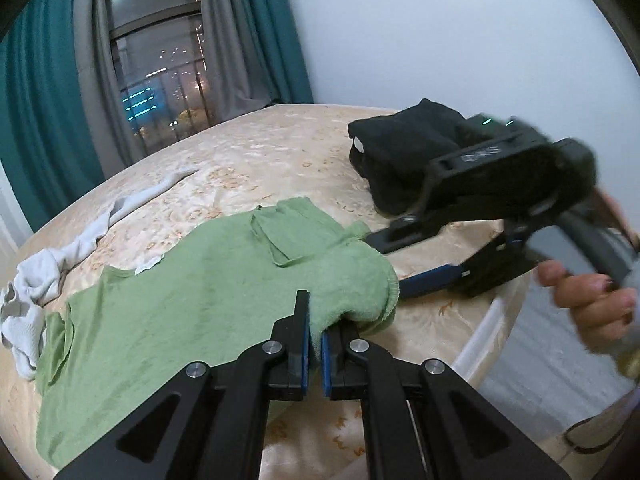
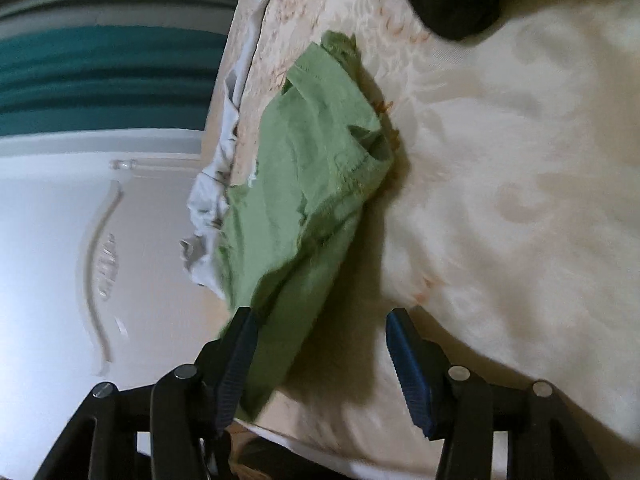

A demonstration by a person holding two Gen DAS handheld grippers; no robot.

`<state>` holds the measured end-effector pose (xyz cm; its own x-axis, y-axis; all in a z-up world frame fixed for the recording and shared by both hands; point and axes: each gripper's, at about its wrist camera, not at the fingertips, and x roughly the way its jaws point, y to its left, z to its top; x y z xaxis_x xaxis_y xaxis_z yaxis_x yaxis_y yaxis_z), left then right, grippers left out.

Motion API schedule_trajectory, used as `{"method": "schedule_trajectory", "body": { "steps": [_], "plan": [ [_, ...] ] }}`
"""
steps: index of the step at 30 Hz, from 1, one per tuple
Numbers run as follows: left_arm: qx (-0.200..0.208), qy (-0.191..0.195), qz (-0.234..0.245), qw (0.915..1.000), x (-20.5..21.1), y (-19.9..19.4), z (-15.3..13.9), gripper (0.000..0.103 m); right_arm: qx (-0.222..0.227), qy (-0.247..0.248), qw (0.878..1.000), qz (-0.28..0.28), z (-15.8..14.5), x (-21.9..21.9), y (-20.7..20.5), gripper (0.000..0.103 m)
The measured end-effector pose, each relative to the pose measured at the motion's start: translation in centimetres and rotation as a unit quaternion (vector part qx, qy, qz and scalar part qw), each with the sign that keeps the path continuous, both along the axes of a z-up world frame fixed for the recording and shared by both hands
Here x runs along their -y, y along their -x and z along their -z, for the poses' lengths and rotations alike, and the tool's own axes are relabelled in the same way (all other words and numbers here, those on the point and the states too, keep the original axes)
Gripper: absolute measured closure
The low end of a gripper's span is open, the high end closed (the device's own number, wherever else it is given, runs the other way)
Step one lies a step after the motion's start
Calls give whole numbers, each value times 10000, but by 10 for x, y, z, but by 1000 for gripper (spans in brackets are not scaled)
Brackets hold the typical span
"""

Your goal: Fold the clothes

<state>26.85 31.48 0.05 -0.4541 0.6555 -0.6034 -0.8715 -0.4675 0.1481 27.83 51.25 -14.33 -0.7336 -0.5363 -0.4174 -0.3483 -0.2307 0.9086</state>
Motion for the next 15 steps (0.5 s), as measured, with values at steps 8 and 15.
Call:
{"method": "schedule_trajectory", "body": {
  "steps": [8,15],
  "plan": [
    [47,-11,-19,10000,-1,5,0,99,-64,399,9985,379,13,-14,36,48],
    [-234,201,8,9995,-5,-5,8,99,70,368,9985,391,9,-19,48,46]
  ]
}}
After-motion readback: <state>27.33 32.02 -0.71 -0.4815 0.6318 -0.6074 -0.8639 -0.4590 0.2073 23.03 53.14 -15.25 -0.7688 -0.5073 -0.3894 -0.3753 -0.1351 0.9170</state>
